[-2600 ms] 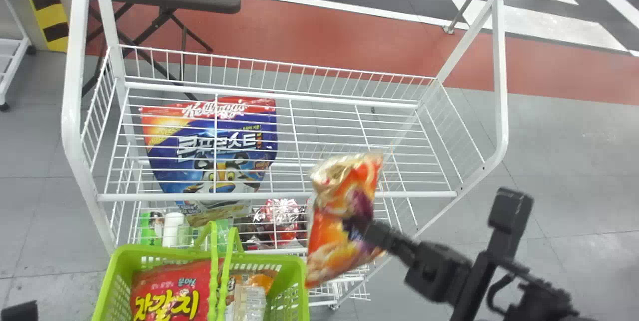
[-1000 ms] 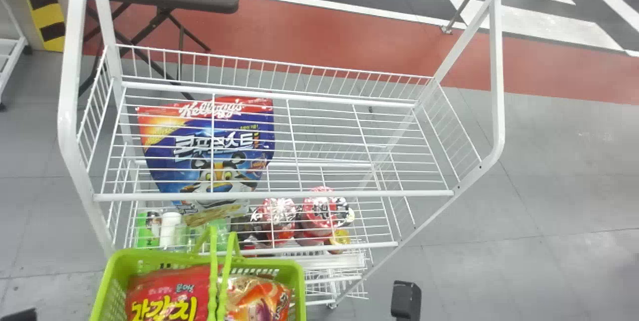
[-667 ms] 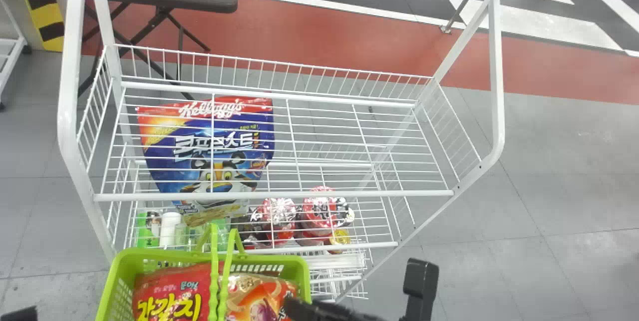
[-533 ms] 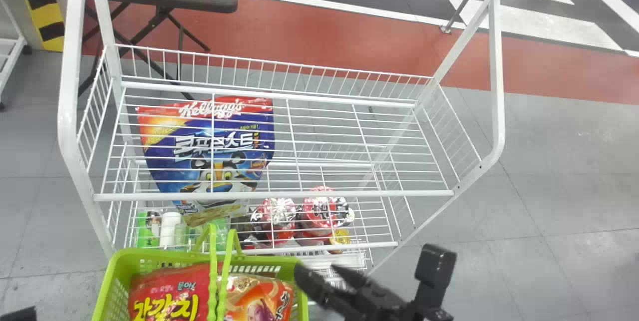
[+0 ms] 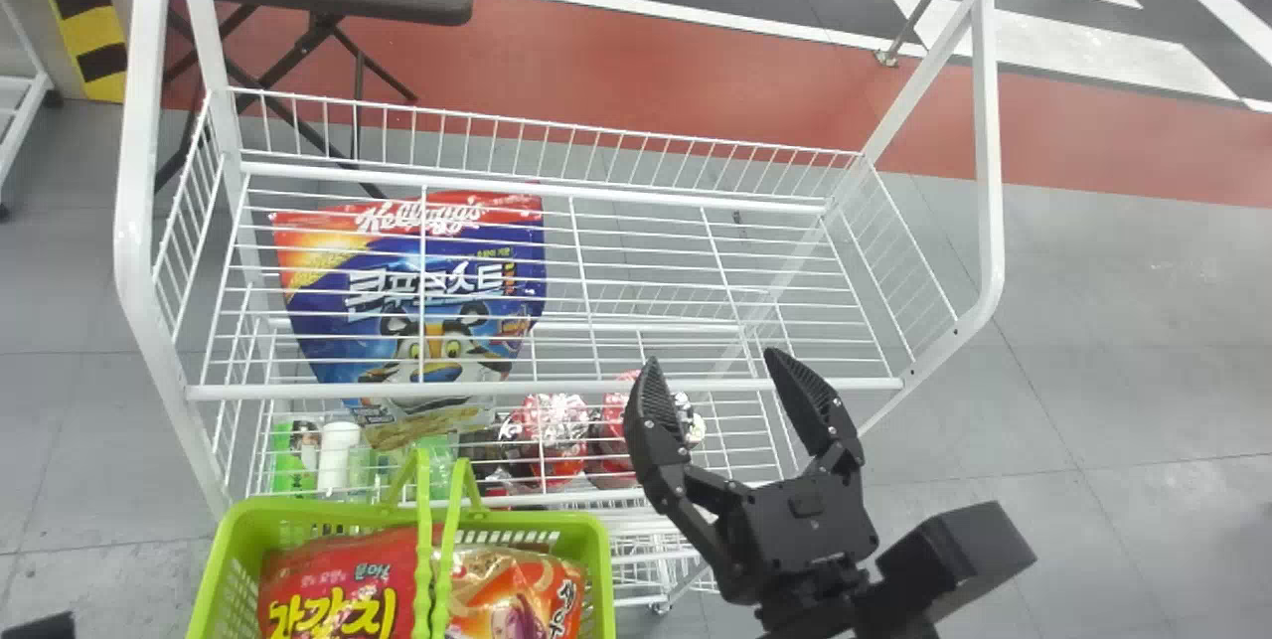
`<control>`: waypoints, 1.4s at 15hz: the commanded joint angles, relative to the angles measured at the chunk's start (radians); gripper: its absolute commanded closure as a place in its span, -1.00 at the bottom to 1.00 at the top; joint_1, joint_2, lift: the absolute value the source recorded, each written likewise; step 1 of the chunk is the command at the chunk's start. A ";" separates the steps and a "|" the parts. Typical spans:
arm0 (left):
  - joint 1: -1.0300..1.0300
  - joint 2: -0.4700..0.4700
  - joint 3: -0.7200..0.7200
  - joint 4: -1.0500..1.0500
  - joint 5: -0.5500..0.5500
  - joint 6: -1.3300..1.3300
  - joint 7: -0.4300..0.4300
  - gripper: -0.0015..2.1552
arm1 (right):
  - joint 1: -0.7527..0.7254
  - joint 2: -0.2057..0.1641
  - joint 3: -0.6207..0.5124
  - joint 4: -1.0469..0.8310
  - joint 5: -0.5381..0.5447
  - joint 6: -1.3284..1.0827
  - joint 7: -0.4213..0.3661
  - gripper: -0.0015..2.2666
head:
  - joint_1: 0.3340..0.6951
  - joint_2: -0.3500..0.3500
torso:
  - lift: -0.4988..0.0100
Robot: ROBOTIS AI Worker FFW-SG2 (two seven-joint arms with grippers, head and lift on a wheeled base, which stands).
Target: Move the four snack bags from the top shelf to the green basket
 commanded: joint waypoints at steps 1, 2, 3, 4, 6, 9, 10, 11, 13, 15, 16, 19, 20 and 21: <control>0.000 0.003 0.000 -0.003 0.000 0.000 -0.002 0.61 | 0.004 0.001 0.015 0.001 0.013 -0.002 -0.003 -0.96 | 1.00 -1.00 | 0.96; 0.000 0.005 0.000 -0.003 0.000 0.000 -0.002 0.61 | 0.004 0.001 0.015 0.001 0.012 0.007 -0.003 -0.96 | 1.00 -1.00 | 0.96; 0.002 0.006 0.001 -0.003 0.000 0.000 -0.002 0.61 | 0.004 0.001 0.015 0.001 0.012 0.011 -0.003 -0.96 | 1.00 -1.00 | 0.96; 0.000 0.006 0.001 -0.003 0.000 0.000 -0.002 0.61 | 0.004 0.001 0.015 -0.001 0.012 0.026 -0.003 -0.96 | 1.00 -1.00 | 0.96; 0.000 0.006 0.000 -0.003 0.000 0.000 -0.002 0.61 | 0.004 0.001 0.014 -0.001 0.010 0.044 -0.003 -0.96 | 1.00 -1.00 | 0.96; 0.002 0.003 -0.002 -0.007 -0.002 0.003 0.002 0.61 | 0.004 0.001 0.014 -0.001 0.001 0.047 -0.001 -0.96 | 1.00 -1.00 | 0.96; 0.002 0.005 0.000 -0.007 -0.002 0.003 0.003 0.61 | 0.003 0.001 0.015 -0.001 0.000 0.047 -0.001 -0.96 | 1.00 -1.00 | 0.96; 0.003 0.005 0.000 -0.007 -0.002 0.003 0.003 0.61 | 0.003 0.001 0.015 -0.001 0.000 0.047 -0.001 -0.96 | 1.00 -1.00 | 0.96; 0.003 0.005 0.000 -0.007 0.000 0.003 0.003 0.61 | 0.001 0.001 0.015 0.001 0.000 0.050 -0.001 -0.96 | 1.00 -1.00 | 0.96; 0.003 0.005 0.000 -0.006 0.000 0.003 -0.008 0.61 | 0.003 0.001 0.015 -0.001 -0.004 0.050 0.000 -0.96 | 1.00 -1.00 | 0.96; 0.003 0.005 0.000 -0.006 0.000 0.000 -0.009 0.61 | 0.003 0.001 0.014 -0.001 -0.007 0.050 0.000 -0.96 | 1.00 -1.00 | 0.96; 0.003 0.006 0.001 -0.006 0.000 0.000 -0.009 0.61 | 0.003 0.001 0.015 -0.002 -0.008 0.053 0.000 -0.96 | 1.00 -1.00 | 0.96; 0.003 0.006 0.001 -0.006 0.000 0.000 -0.009 0.61 | 0.004 0.001 0.015 -0.002 -0.008 0.053 0.000 -0.96 | 1.00 -1.00 | 0.96; 0.003 0.006 0.001 -0.007 0.000 0.000 -0.009 0.61 | 0.004 0.001 0.015 -0.002 -0.008 0.053 0.000 -0.96 | 1.00 -1.00 | 0.96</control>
